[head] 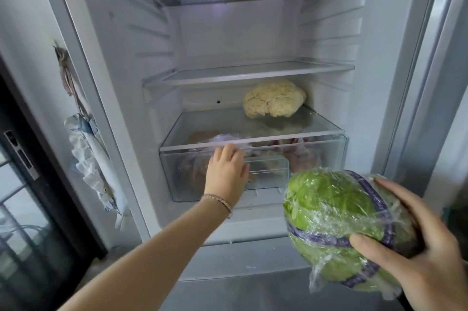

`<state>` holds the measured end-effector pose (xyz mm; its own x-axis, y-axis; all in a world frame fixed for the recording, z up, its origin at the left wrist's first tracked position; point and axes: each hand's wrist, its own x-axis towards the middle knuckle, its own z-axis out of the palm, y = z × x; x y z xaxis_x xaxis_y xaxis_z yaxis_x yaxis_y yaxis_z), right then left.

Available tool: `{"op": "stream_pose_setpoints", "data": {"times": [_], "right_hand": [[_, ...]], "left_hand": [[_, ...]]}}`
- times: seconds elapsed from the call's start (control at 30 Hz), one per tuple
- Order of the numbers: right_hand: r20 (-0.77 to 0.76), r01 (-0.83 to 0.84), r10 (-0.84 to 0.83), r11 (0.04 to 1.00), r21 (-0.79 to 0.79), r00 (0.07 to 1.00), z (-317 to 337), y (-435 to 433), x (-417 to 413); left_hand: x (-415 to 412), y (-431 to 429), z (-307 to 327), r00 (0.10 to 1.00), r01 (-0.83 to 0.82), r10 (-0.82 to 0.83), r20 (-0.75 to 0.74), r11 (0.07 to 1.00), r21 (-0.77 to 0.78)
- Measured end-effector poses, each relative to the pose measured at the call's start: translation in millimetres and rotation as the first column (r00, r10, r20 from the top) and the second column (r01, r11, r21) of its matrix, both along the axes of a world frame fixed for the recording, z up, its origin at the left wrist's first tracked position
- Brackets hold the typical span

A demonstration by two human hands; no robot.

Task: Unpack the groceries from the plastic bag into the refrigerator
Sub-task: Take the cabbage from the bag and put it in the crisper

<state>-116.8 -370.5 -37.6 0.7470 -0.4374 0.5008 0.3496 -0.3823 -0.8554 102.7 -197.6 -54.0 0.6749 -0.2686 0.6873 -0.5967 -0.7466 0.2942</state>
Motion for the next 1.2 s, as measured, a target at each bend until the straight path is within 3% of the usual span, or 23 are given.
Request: {"op": "stream_pose_setpoints", "data": {"times": [0.03, 0.07, 0.1, 0.13, 0.17, 0.27, 0.43, 0.67, 0.73, 0.8, 0.87, 0.93, 1.0, 1.1, 1.13, 1.2], "right_hand": [[-0.006, 0.003, -0.003, 1.000, -0.003, 1.000, -1.7, -0.9, 1.2], [-0.014, 0.003, -0.003, 1.000, 0.004, 1.000, -3.5, -2.3, 2.4], [-0.019, 0.001, -0.001, 1.000, 0.016, 1.000, -5.2, -4.1, 4.0], [-0.023, 0.001, 0.000, 1.000, 0.022, 1.000, -6.9, -5.8, 5.3], [-0.027, 0.003, -0.002, 1.000, 0.020, 1.000, -8.5, -7.2, 6.4], [-0.033, 0.010, -0.010, 1.000, 0.003, 0.999, -11.5, -12.3, 10.5], [-0.048, 0.021, -0.021, 1.000, 0.007, 0.999, -16.9, -20.8, 22.5], [-0.016, 0.040, -0.041, 0.997, -0.072, 0.999, -20.8, -22.9, 30.3], [0.006, 0.045, -0.044, 0.993, -0.112, 0.999, -20.3, -21.4, 32.5], [0.050, 0.056, -0.048, 0.986, -0.155, 0.998, -16.5, -16.2, 35.2], [0.136, 0.084, -0.051, 0.966, -0.246, 0.989, -6.6, -9.9, 43.8], [0.221, 0.140, -0.063, 0.924, -0.355, 0.973, 2.9, -4.4, 55.4], [0.282, 0.164, -0.042, 0.890, -0.426, 0.958, 16.1, 7.2, 77.3], [0.354, 0.203, 0.001, 0.818, -0.538, 0.935, 38.6, 26.7, 120.0], [0.375, 0.228, 0.005, 0.787, -0.574, 0.927, 44.4, 33.4, 135.9], [0.399, 0.272, 0.004, 0.727, -0.631, 0.917, 52.9, 48.6, 166.1]], "left_hand": [[-5.7, -4.2, 2.1, 0.978, 0.014, -0.055, -0.202, 0.979, -0.202], [-5.8, -10.7, 3.6, 0.883, -0.058, -0.107, -0.456, 0.941, -0.334], [2.3, -16.7, 2.3, 0.734, -0.133, -0.194, -0.650, 0.899, -0.418], [10.1, -21.2, 1.3, 0.635, -0.185, -0.223, -0.739, 0.886, -0.426], [15.8, -23.8, 1.2, 0.620, -0.202, -0.223, -0.753, 0.881, -0.427], [25.8, -25.4, -1.6, 0.697, -0.244, -0.228, -0.679, 0.816, -0.524], [34.3, -28.4, -7.1, 0.758, -0.244, -0.169, -0.630, 0.822, -0.514], [53.6, -36.5, -1.2, 0.687, -0.304, -0.213, -0.695, 0.785, -0.540], [60.8, -34.4, 1.9, 0.612, -0.307, -0.259, -0.747, 0.793, -0.527], [53.9, -25.3, 13.3, 0.505, -0.199, -0.278, -0.817, 0.884, -0.423], [39.6, -9.6, 30.5, 0.583, 0.041, -0.183, -0.791, 0.980, -0.196], [16.6, 6.1, 45.0, 0.777, 0.203, -0.186, -0.601, 0.978, -0.040], [-1.4, 29.6, 61.8, 0.821, 0.258, -0.313, -0.478, 0.949, -0.178], [-7.7, 54.2, 87.4, 0.695, 0.307, -0.601, -0.394, 0.744, -0.594], [-7.3, 59.1, 93.4, 0.649, 0.321, -0.665, -0.369, 0.679, -0.660], [0.1, 64.6, 99.0, 0.609, 0.362, -0.707, -0.358, 0.650, -0.668]]}}
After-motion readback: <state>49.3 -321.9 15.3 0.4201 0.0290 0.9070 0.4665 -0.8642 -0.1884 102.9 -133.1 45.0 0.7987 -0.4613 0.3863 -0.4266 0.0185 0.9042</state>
